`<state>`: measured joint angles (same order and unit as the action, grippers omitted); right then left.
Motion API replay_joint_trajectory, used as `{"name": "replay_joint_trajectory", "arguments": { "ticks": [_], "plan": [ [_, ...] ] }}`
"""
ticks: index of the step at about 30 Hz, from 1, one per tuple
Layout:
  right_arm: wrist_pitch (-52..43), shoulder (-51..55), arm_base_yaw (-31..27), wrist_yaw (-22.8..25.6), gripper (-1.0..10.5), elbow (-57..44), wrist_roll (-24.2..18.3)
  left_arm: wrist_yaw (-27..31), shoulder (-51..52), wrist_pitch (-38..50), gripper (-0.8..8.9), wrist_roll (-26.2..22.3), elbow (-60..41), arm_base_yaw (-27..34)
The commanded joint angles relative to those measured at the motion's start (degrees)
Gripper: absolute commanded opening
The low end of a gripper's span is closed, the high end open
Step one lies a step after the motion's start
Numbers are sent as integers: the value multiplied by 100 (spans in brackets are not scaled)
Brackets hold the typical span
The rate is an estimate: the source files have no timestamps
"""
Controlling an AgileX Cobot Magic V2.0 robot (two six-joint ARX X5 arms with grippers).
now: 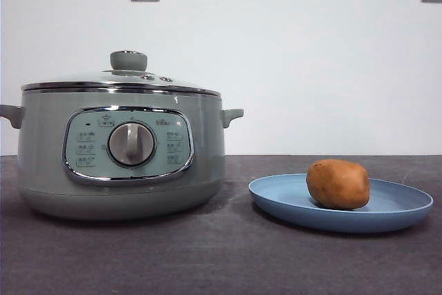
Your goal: Take the potato out from the steamer,put the potato on the plate,close the lid
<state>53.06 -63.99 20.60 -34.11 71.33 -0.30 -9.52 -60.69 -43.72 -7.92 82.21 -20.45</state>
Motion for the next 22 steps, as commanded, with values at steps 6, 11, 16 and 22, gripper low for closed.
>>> {"name": "replay_joint_trajectory", "arguments": {
  "ticks": [6, 11, 16, 22],
  "plan": [
    [-28, -9, -4, -4, -1, -22, -44, 33, 2127, 2883, 0, 815, -4052, 315],
    [-26, -9, -4, -4, -1, -22, -44, 39, 3331, 3585, 0, 979, -5796, 590],
    [-26, -9, -4, -4, -1, -22, -44, 33, 4369, 3626, 0, 1298, -6848, 876],
    [-28, -9, -4, -4, -1, -22, -44, 33, 4955, 3644, 0, 1438, -7431, 1204]
  ]
}}
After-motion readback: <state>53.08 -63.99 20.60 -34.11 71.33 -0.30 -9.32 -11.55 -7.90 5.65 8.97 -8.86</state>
